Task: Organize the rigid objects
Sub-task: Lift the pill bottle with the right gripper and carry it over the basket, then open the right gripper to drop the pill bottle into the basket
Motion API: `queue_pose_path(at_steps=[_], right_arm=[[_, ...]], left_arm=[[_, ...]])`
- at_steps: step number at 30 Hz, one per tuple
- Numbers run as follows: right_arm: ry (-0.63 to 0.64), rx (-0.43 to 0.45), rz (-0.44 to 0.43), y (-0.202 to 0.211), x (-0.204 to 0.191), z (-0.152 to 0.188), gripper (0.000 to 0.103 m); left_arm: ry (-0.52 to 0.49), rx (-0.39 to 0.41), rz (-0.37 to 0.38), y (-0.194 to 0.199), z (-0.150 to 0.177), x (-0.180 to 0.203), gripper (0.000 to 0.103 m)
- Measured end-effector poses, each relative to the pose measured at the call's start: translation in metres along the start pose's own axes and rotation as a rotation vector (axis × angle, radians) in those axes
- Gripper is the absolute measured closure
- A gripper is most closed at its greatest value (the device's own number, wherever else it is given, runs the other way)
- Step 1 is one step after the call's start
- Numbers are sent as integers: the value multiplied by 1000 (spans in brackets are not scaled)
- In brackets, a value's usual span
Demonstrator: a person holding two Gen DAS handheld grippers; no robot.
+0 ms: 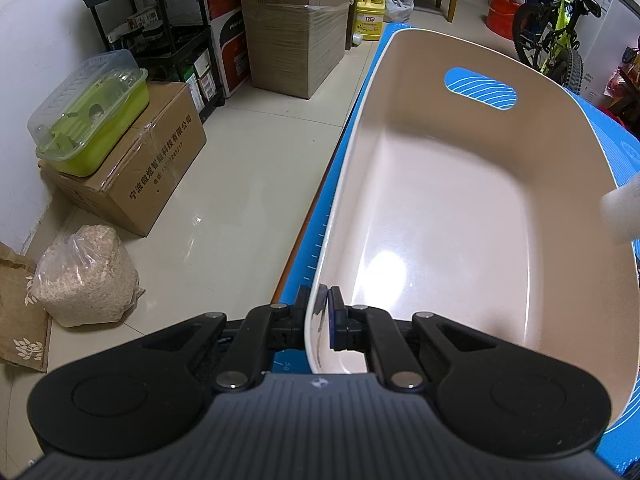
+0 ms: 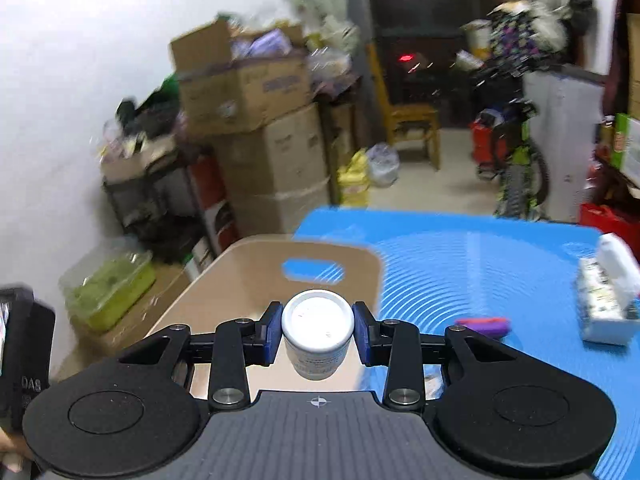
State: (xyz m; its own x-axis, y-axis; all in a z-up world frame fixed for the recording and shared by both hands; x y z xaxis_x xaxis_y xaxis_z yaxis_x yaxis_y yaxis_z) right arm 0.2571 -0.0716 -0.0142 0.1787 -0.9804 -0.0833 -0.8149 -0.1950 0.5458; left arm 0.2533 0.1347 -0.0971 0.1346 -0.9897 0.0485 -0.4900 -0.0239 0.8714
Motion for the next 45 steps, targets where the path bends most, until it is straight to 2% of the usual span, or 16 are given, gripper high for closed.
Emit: queue_pose_path(at_steps=[4,13,20,21,23,28,31,34,39,45], right_arm=[[5,-93,-46,-24,-21,14,59],[149,-283,-45,-67,-57,50,59],[271,-364,-23,-83,-71,63,59],[284,-367,-18,-84,-72,64,59],[302,-367,-11,-85,-74,66,53],[268,-345,-35,-80,-73,63,49],[256,-311,-44,-70,-68,57,46],[239,-263,-48,-55,-60,48,38],[191,-201,-30,-27,-31,36,37],[128,-145,51,5,22,27,35]], left_arm=[[-1,0,-1,0,0,0,93],[-5,1,-4,0,1,2,93],[-8,0,-9,-1,1,2,93],[-8,0,-9,-1,1,2,93],[-8,0,-9,-1,1,2,93],[-8,0,-9,-1,1,2,93],[-7,0,-9,-1,1,2,93],[-7,-1,-8,-2,1,3,92],[-8,-2,-8,-2,1,2,92],[-7,-2,-8,-2,1,3,92]])
Point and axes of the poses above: each gripper's, at about its wrist camera, not at the fingertips, and y roughly against the way its jaws point, x to its right, z to its underside, the point moved 5 cm from there along -y, roughly the way its jaws point, and after that the axes turned 5 degrees about y, right-handed, at the moved point
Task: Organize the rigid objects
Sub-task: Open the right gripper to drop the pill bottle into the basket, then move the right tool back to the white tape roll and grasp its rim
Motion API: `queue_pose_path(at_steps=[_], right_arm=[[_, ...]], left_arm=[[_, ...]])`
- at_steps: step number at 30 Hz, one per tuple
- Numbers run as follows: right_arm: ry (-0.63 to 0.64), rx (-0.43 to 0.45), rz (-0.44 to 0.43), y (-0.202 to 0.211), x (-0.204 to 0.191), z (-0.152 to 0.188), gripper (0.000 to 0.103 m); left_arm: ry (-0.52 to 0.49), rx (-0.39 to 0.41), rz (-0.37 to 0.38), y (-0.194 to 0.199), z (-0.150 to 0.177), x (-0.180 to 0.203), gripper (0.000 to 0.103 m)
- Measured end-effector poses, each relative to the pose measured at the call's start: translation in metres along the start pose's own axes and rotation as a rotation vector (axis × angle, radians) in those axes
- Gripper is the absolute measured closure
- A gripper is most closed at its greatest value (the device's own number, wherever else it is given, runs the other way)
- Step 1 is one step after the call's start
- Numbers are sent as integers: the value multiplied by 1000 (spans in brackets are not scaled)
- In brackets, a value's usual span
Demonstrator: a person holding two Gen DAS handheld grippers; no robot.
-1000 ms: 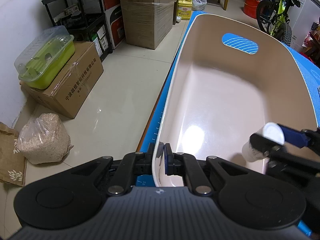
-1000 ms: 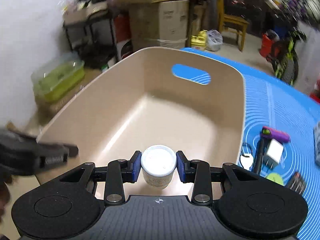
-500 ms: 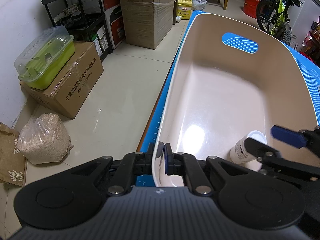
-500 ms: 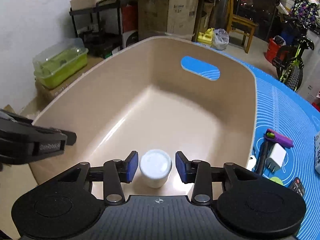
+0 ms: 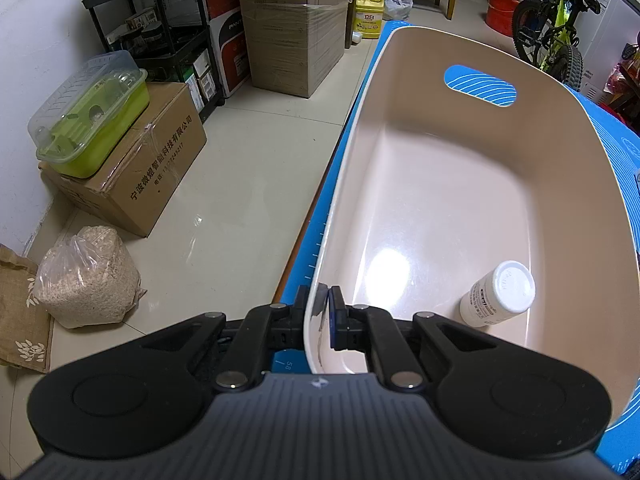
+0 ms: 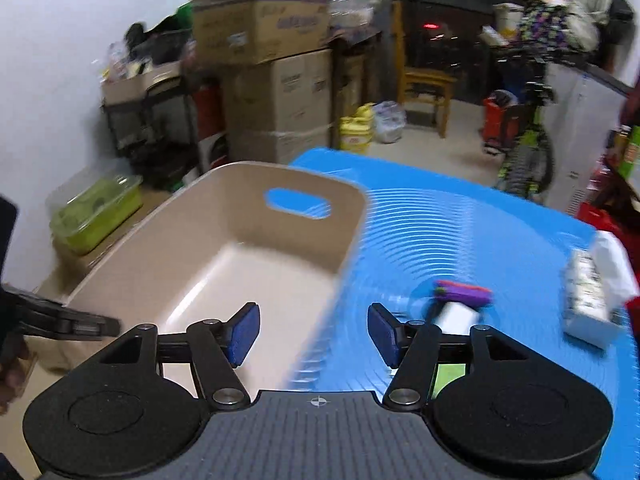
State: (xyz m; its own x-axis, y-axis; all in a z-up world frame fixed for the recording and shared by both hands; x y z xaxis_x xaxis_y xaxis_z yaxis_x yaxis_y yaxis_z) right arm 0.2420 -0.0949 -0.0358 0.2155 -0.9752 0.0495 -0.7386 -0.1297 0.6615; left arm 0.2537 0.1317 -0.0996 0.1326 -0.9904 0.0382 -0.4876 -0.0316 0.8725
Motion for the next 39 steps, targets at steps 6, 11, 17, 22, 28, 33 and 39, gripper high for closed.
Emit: queue_pose_path(at_steps=[6,11,17,22,28,33,39], right_arm=[[-59,-39,121,8,61,29,34],[-122,-125,189,1,100,63,34],[-169,-206,219,-12,123,92,34],[-199,-262,229,-26,133,109,34],[-222,-313,230,-40,139,125,34],[-267,-303,214,-42,148,126,35],[-273,-287,194,-43,148,125,41]], left_arm=[[-3,0,-1,0,0,0,92],[-26,2,-5,1,1,3,92],[-40,2,-11,2,1,6,92],[-45,1,-12,3,1,7,92],[-49,2,-14,3,2,7,92],[-49,2,-13,3,2,8,92],[-49,2,-15,3,2,7,92]])
Point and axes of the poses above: each gripper's, at about its wrist camera, not at the fingertips, and y roughly against the way its jaws point, x to its right, z to its underside, the point moved 5 cm from there along -y, roughly the way its jaws point, and after that the axes turned 5 degrees about y, right-handed, at the moved point
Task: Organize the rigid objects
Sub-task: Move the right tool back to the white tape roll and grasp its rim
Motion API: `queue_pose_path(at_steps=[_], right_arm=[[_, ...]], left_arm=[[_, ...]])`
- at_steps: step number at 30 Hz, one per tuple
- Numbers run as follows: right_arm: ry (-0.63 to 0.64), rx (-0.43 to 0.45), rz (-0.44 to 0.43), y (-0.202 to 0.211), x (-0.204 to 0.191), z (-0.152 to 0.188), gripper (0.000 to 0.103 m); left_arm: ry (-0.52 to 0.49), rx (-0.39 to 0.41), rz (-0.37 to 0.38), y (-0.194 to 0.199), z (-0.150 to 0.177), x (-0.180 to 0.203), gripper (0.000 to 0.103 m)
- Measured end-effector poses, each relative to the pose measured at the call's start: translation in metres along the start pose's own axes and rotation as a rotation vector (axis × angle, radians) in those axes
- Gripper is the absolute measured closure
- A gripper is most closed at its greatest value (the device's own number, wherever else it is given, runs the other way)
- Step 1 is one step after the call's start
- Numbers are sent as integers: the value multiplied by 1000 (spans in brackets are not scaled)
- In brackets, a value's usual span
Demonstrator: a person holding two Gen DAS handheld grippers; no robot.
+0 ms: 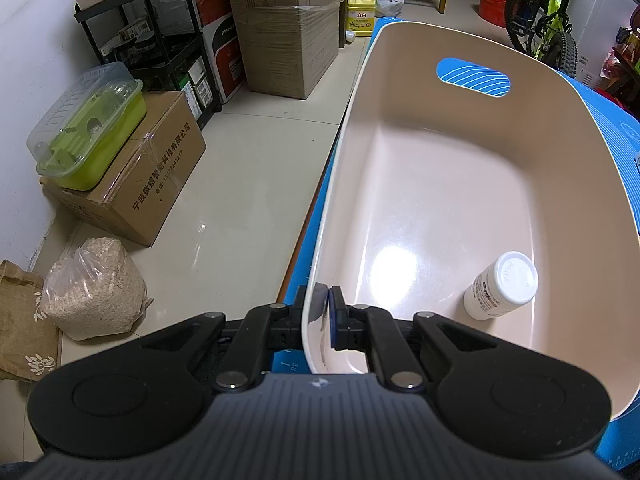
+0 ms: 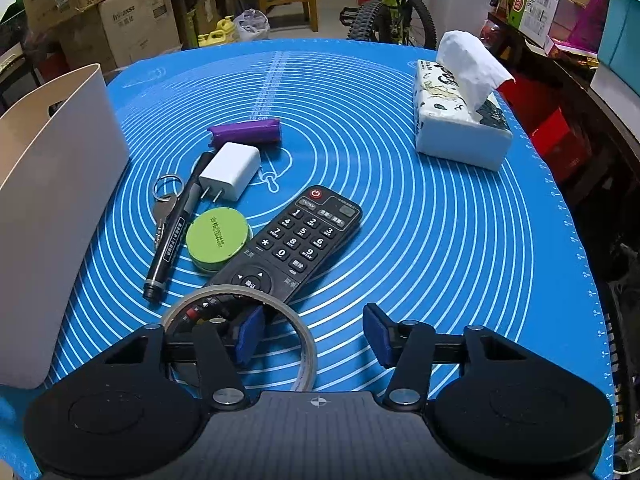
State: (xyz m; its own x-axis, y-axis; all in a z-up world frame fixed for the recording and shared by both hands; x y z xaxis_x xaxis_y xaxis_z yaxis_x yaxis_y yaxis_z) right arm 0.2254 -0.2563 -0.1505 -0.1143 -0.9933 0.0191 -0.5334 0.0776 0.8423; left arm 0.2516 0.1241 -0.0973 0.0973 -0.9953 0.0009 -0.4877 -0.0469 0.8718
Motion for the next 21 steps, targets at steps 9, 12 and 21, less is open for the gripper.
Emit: queue_pose_path(at_steps=[9,12,21], right_arm=[[-52,18,-103,-2,2,0,55],[-75,20,-144,-2,3,0,67],[-39,38,-163,4,-6,3,84]], left_arm=[[0,0,1,0,0,0,92],[-1,1,-1,0,0,0,92],[0,0,0,0,0,0,92]])
Point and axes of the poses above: each gripper's, at about its wrist camera, not at the fingertips, and y roughly against the way its jaws point, x to its right, z to its underside, the point moved 5 cm from there along -y, roughly the way its jaws point, and after that the axes turned 5 degrees about y, right-handed, at the moved point
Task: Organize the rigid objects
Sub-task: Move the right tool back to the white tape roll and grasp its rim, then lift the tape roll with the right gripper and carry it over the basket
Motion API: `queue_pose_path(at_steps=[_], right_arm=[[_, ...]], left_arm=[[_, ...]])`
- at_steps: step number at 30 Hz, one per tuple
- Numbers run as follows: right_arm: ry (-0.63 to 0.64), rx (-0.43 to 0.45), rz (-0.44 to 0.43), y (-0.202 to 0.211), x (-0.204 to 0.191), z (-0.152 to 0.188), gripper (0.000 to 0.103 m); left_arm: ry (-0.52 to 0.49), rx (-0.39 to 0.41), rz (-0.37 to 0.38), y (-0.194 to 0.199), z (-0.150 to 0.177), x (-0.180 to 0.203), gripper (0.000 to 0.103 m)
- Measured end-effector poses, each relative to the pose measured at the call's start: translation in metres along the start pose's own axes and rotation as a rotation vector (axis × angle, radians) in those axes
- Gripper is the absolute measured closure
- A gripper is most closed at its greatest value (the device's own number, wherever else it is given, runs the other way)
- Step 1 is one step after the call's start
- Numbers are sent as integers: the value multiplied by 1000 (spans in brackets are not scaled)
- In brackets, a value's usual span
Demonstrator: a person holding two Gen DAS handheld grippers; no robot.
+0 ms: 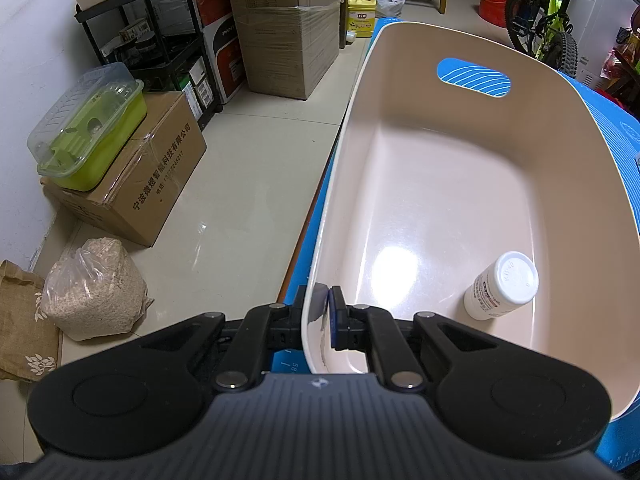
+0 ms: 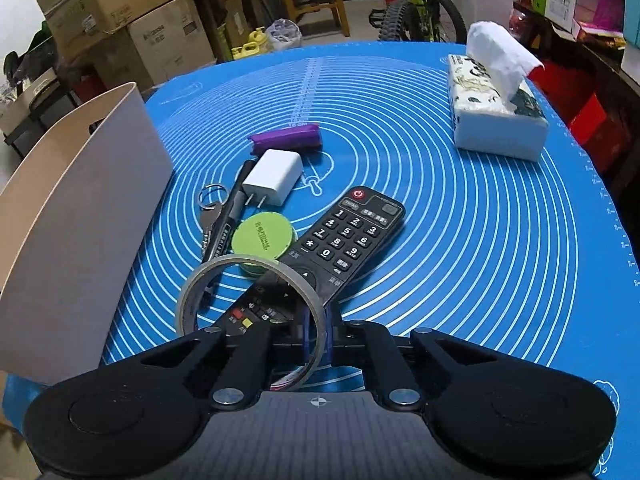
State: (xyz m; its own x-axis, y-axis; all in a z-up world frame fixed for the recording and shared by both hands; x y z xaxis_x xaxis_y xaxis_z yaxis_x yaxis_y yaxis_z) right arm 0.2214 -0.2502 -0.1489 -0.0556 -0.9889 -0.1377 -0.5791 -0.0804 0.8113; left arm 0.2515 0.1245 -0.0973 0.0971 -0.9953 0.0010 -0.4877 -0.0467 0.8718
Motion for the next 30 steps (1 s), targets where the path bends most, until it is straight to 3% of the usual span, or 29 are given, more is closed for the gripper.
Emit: queue_pose_path(at_steps=[15,30], right_arm=[[62,85,19,27,-16,-8,85],[109,239,9,72,-47,-41,88]], left_arm=[[0,0,0,0,0,0,92],[0,0,-1,0,0,0,92]])
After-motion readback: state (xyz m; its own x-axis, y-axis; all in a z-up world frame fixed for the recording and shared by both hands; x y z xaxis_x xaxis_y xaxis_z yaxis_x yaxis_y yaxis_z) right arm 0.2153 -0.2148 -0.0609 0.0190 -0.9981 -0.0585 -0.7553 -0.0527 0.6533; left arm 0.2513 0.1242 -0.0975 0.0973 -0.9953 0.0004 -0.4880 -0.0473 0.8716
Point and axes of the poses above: each gripper's, at about its wrist camera, not at the fingertips, and y roughly against the way its jaws point, x to its right, z to its underside, the point moved 5 cm from there along -y, roughly the way its jaws point, and after that the axes turned 5 degrees about y, right-handed, at the moved point
